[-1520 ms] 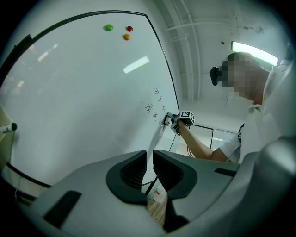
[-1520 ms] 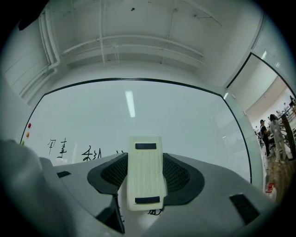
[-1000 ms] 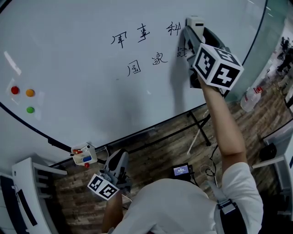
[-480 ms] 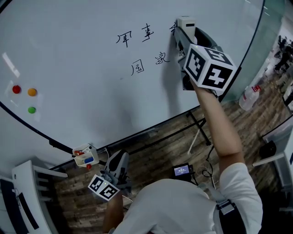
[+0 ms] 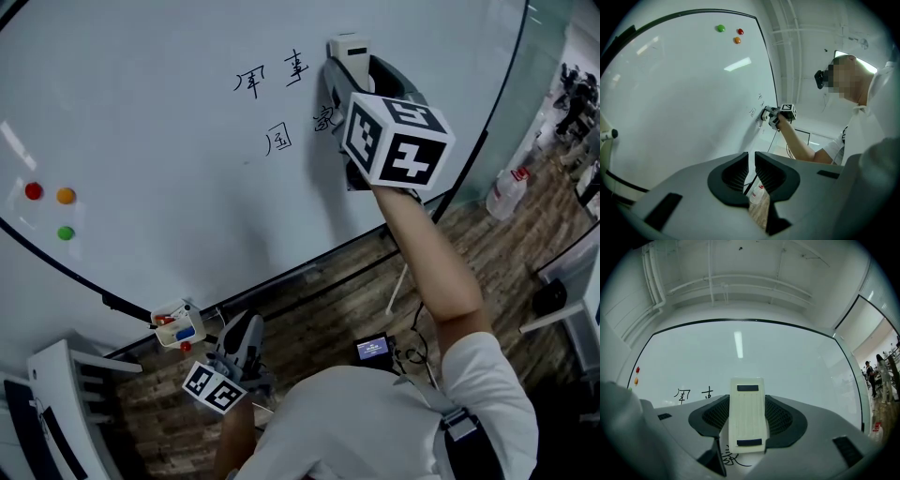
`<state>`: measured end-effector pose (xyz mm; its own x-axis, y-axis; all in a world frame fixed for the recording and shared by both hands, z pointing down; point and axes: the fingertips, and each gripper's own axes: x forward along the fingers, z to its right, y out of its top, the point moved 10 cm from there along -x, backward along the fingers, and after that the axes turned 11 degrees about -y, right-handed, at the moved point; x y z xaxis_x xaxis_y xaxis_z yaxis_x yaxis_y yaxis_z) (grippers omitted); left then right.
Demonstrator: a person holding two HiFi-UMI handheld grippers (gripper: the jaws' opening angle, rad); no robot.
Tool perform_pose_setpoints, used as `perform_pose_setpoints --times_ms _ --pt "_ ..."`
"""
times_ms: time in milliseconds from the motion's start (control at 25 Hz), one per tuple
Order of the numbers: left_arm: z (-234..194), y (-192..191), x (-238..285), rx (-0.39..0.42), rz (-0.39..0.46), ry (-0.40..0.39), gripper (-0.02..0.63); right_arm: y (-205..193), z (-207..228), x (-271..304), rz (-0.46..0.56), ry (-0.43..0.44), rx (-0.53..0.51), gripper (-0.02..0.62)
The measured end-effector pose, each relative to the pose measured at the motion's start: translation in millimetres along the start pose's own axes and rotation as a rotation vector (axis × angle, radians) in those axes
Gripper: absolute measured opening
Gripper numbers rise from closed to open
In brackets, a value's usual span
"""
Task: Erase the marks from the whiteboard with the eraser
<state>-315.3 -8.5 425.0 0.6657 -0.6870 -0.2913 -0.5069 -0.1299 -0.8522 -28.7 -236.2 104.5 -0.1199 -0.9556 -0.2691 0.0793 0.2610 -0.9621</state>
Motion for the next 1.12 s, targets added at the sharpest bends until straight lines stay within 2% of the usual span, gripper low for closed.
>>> perform_pose_setpoints --times_ms 400,720,1120 --pt "1.2 0.1 0.4 -0.011 -0.035 -0.042 0.032 1.8 -27.4 -6.9 -0.008 0.015 0.019 0.253" --pt "3.7 1.9 -13.4 -0.012 -0.034 -0.029 0.032 2.6 -53.9 -15.1 0.01 0.03 0.003 0.253" --pt "3.6 0.1 -24.4 -0.014 -0.027 -0.009 0.032 -2.8 -96.6 -26.7 0.021 0.093 -0.047 0.253"
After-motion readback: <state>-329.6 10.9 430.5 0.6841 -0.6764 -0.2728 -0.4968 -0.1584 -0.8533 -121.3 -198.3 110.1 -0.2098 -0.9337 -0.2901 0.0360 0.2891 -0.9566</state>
